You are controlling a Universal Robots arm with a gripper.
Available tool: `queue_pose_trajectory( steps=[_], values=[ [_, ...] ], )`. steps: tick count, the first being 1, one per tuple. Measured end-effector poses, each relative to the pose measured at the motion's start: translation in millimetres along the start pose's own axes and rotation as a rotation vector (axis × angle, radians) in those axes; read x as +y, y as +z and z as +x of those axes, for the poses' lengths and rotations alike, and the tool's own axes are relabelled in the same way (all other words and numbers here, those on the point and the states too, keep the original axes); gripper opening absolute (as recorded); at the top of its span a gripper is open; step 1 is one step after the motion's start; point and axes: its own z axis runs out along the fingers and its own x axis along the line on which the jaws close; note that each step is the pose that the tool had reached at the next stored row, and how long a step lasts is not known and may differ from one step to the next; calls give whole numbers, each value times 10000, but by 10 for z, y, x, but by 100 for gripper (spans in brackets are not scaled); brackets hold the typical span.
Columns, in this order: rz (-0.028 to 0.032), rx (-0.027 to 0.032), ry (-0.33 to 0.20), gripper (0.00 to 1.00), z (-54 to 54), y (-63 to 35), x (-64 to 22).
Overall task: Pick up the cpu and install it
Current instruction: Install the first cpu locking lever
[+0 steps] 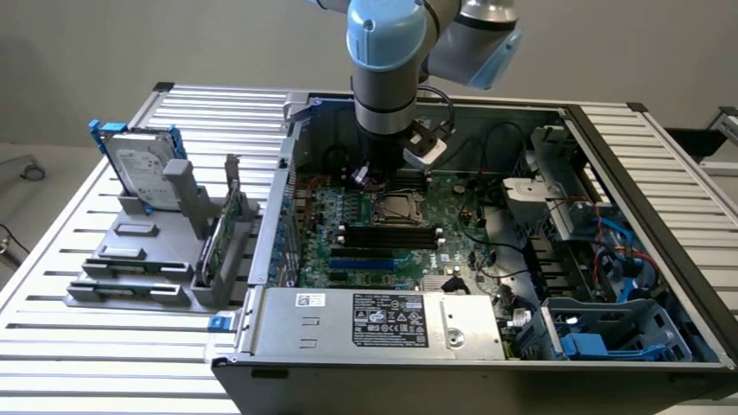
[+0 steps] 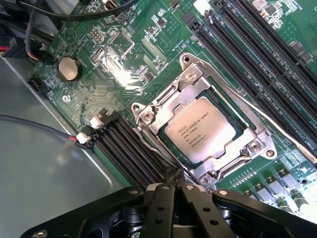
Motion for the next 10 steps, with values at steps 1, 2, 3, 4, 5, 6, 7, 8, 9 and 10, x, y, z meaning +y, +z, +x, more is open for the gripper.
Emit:
queue_pose_trajectory(
  steps=[1, 2, 3, 4, 5, 6, 7, 8, 9, 10],
  values=[
    [-2, 2, 9, 11, 0, 0, 0],
    [-3, 4, 18, 11, 0, 0, -1],
    [-4, 7, 26, 11, 0, 0, 0],
    [-5, 9, 34, 11, 0, 1, -1],
    [-6, 11, 42, 11, 0, 1, -1],
    [-8, 12, 52, 11, 1, 0, -1],
    [-10, 14, 62, 11, 1, 0, -1],
    [-13, 14, 73, 11, 1, 0, -2],
    [-15, 17, 84, 11, 2, 1, -3],
    [-17, 19, 96, 11, 3, 1, -4]
  ],
)
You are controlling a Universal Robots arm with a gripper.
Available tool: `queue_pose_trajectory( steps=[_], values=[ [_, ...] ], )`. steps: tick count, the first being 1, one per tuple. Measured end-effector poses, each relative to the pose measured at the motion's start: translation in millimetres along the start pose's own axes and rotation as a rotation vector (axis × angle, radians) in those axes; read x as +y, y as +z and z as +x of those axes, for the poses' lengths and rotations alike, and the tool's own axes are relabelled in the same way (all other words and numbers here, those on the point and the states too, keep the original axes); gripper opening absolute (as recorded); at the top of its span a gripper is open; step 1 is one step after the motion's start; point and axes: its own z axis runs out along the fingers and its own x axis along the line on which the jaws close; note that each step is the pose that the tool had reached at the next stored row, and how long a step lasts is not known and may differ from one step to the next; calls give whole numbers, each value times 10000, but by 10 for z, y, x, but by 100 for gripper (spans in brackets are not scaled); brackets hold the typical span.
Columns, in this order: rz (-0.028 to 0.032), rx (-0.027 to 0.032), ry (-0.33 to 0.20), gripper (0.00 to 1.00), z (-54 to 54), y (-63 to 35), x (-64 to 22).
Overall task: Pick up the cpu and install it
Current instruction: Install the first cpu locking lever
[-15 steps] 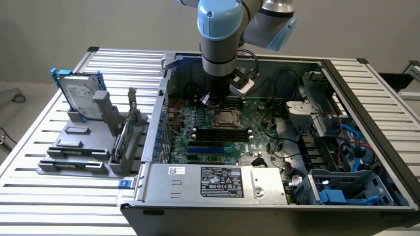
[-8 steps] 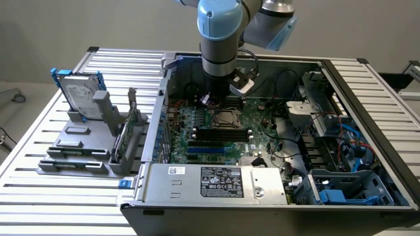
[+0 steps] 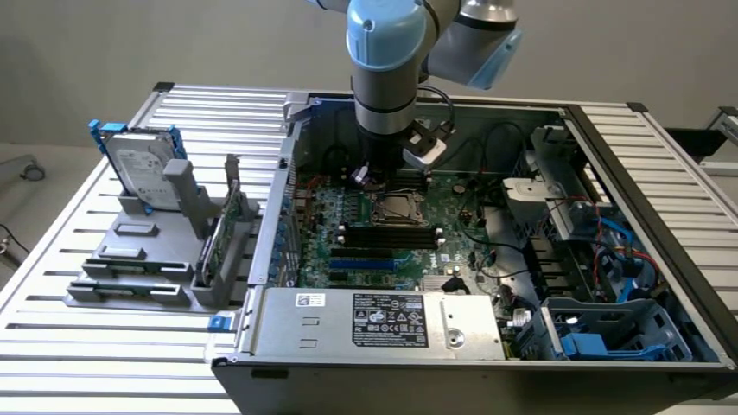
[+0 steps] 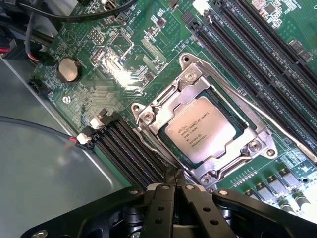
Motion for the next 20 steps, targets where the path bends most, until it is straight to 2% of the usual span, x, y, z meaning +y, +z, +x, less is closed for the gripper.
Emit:
queue_pose_trajectory(
  steps=[20],
  values=[
    [-17, 16, 84, 11, 12, 6, -12]
  ],
)
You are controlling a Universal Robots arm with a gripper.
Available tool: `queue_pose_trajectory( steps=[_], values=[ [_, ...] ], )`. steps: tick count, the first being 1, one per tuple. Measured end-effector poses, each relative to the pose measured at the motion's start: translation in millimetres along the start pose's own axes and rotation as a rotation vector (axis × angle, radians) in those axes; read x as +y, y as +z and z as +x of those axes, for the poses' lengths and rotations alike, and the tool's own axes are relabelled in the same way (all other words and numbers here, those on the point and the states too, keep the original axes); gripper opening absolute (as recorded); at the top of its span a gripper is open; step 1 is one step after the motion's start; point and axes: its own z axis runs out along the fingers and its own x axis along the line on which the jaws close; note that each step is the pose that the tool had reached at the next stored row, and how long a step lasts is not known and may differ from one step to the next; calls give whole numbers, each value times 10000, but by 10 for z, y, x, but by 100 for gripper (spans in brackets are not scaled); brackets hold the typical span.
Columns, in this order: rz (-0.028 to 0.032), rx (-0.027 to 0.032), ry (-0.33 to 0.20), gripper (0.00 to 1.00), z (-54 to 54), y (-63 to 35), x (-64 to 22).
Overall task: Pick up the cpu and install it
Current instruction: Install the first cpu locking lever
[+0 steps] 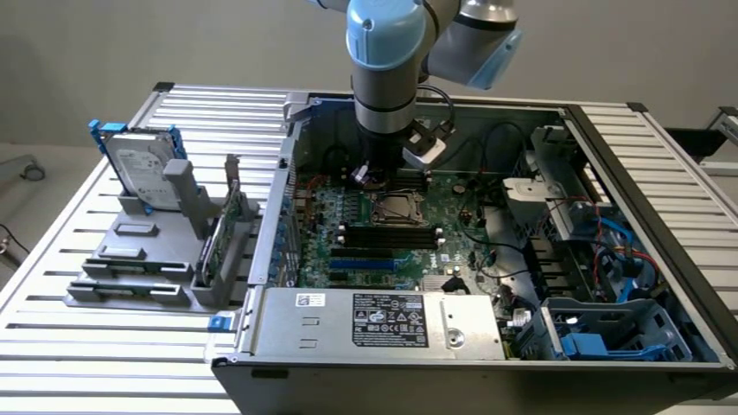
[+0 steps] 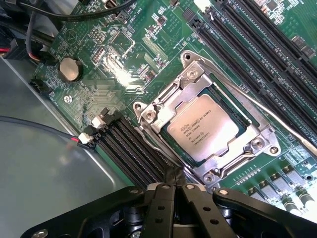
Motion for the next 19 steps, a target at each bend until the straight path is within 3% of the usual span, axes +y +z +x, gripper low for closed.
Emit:
queue_pose_trajectory(
  steps=[19],
  values=[
    [-1, -1, 2, 11, 15, 2, 16]
  ],
)
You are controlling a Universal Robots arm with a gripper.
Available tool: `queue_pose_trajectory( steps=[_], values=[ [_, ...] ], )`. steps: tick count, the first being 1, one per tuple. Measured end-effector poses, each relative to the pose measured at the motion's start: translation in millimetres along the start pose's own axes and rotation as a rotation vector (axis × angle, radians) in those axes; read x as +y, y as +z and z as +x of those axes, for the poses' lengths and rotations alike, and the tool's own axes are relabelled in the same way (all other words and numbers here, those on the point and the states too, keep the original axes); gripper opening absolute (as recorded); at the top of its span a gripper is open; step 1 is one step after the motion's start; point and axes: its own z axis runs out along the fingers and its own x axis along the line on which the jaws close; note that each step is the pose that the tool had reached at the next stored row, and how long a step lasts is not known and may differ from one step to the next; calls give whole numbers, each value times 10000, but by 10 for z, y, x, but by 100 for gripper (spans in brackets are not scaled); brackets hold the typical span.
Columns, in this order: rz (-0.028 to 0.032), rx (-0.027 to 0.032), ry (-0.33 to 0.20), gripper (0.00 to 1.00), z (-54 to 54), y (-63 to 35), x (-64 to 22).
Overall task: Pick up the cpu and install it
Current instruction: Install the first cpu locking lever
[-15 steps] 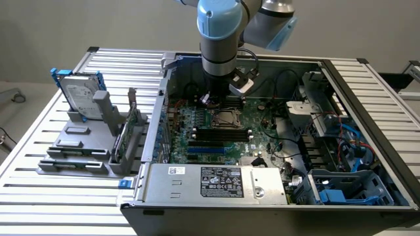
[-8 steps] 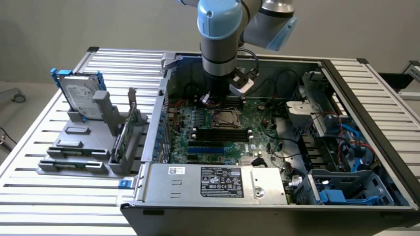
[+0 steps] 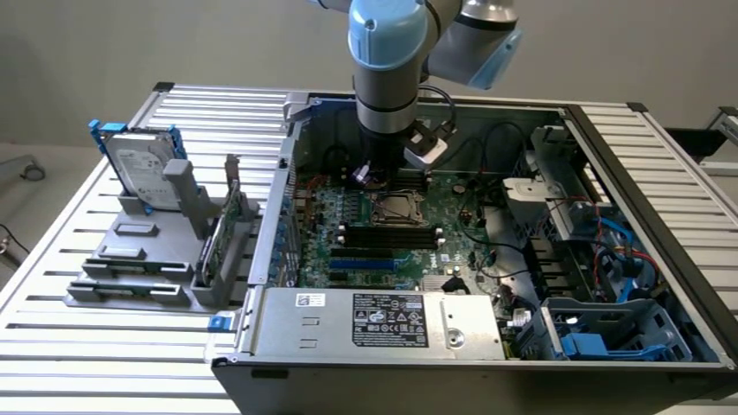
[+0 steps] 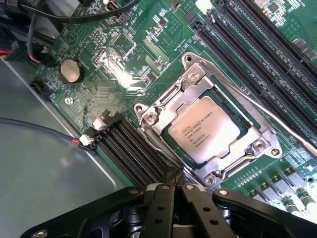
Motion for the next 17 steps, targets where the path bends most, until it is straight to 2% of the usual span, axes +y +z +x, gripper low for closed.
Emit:
queue_pose_trajectory(
  steps=[17],
  values=[
    [-13, -13, -2, 11, 13, 1, 17]
  ],
)
